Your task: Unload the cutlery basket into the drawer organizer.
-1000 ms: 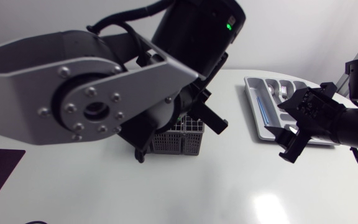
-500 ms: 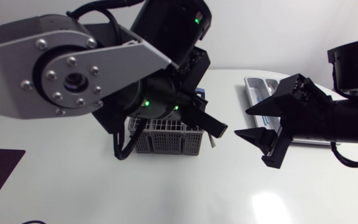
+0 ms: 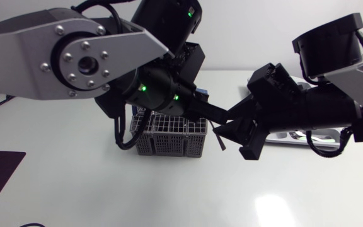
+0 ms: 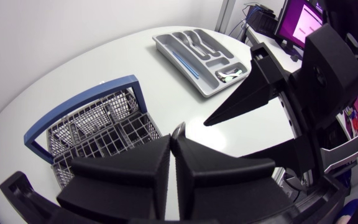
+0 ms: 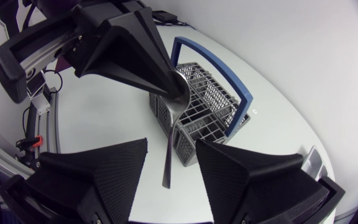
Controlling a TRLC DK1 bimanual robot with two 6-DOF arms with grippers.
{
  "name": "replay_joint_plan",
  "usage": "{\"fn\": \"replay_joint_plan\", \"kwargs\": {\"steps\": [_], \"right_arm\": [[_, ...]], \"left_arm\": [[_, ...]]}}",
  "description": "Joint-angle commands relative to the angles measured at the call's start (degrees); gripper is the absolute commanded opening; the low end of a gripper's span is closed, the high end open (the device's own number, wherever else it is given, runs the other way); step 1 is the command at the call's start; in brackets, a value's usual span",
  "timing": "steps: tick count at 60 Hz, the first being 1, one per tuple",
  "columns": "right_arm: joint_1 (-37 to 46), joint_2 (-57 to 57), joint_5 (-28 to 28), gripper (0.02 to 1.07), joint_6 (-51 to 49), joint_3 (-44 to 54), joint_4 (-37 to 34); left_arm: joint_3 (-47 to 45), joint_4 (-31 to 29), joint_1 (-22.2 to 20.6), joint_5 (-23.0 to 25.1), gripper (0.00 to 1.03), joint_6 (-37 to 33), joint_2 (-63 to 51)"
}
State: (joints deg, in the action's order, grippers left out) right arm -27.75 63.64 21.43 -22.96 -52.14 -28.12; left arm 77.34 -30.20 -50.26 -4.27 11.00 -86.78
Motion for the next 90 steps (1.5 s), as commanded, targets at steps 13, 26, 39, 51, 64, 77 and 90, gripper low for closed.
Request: {"fn": "replay_joint_plan", "kwargs": {"steps": [13,26,39,51,64,77,90], "right_arm": [[-1.8,4.8,0.4,0.41,3.6,-2.3,2.1],[-2.0,6.1,0.4,0.20,4.3,-2.6,3.6],[-2.0,6.6,0.8,0.07,4.1,-2.1,3.8],[-2.0,6.2,1.7,0.07,4.0,-1.6,3.5],[-1.0,5.8,3.4,0.07,3.4,-1.0,2.7],[1.9,5.1,6.3,0.07,0.1,-0.1,-0.4],[9.8,4.8,10.2,0.07,-10.3,0.8,-6.7]], "left_arm": [[2.7,-0.7,1.7,2.3,0.04,2.5,-0.9],[3.1,-1.0,2.0,3.8,0.04,3.1,-1.0],[3.2,-1.1,2.3,4.5,0.05,3.1,-1.1],[3.5,-1.3,3.7,6.7,0.30,4.0,-1.1],[5.0,-3.6,5.9,8.0,0.79,5.2,-0.9],[5.1,-2.7,9.3,8.8,0.99,7.3,3.0],[5.0,-0.9,12.6,9.6,0.99,8.2,5.7]]}}
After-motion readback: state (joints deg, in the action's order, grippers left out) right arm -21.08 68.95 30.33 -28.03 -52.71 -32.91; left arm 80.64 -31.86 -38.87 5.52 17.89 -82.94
